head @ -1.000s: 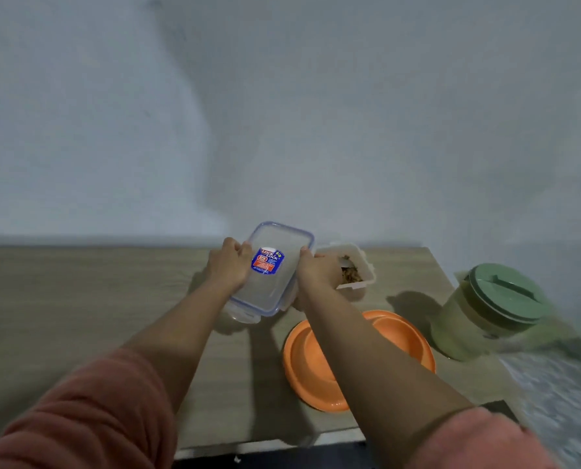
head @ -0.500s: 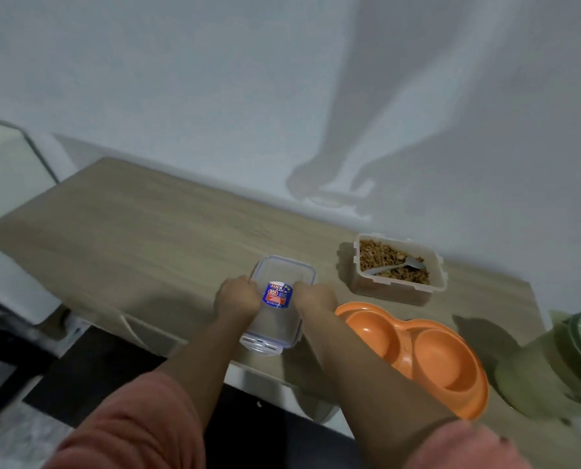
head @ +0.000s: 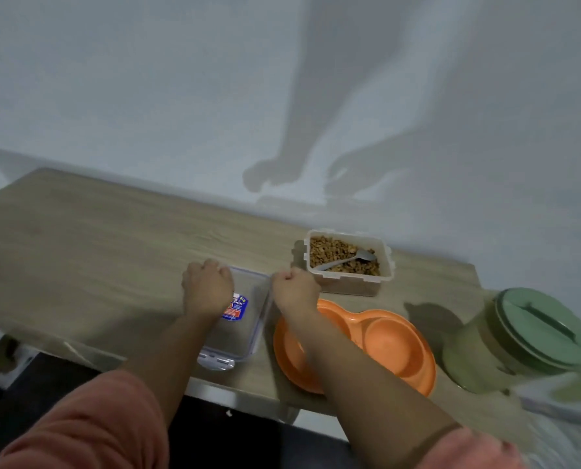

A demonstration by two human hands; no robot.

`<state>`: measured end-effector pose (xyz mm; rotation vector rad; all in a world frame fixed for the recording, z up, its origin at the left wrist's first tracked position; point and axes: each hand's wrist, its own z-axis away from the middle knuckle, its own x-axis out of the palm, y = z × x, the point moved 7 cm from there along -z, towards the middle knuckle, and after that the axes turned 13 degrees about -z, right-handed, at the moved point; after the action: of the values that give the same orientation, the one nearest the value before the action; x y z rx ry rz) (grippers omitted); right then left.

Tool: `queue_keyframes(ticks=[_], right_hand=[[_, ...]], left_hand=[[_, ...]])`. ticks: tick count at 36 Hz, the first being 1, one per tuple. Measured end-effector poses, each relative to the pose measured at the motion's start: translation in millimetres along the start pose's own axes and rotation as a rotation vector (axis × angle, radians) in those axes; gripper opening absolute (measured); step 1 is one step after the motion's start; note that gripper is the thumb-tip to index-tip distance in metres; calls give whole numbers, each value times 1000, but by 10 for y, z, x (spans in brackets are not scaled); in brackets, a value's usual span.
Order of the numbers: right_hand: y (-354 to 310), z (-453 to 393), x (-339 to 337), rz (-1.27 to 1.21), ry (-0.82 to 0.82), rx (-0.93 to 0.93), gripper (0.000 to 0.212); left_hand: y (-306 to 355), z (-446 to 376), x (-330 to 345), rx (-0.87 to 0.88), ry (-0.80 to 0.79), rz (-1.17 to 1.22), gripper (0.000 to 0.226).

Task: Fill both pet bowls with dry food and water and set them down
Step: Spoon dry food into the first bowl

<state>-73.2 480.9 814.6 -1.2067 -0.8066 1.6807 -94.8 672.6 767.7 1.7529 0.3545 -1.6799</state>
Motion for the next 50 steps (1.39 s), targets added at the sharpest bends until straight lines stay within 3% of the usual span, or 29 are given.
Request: queue_keyframes(ticks=[4, 8, 14, 19, 26, 37, 42, 47, 50], right_hand=[[-155, -159, -494, 2, 161, -138, 24], [-51, -463, -887, 136, 210, -121, 21], [109, -774, -1129, 368, 122, -135, 41], [147, -947, -1058, 487, 17, -117, 45], [150, -1087, -992, 685, 21, -113, 34], [80, -1025, -997, 711, 66, -249, 33], [-33, -856, -1050, 694, 88, -353, 32], [-238, -709, -1049, 750, 34, -422, 33], [-380, -590, -1082, 778, 50, -469, 35]], left_hand=[[704, 3, -28, 165, -68, 110, 40], [1268, 92, 155, 200, -319, 164, 57], [1510, 125, 551, 51, -625, 493, 80], [1607, 172, 746, -1, -789, 600, 63], [1671, 96, 801, 6, -735, 580, 52], [1677, 92, 760, 18, -615, 556, 42], [1629, 43, 822, -32, -627, 652, 54], [1696, 339, 381, -76, -695, 890, 20], [1635, 423, 234, -83, -686, 959, 15]])
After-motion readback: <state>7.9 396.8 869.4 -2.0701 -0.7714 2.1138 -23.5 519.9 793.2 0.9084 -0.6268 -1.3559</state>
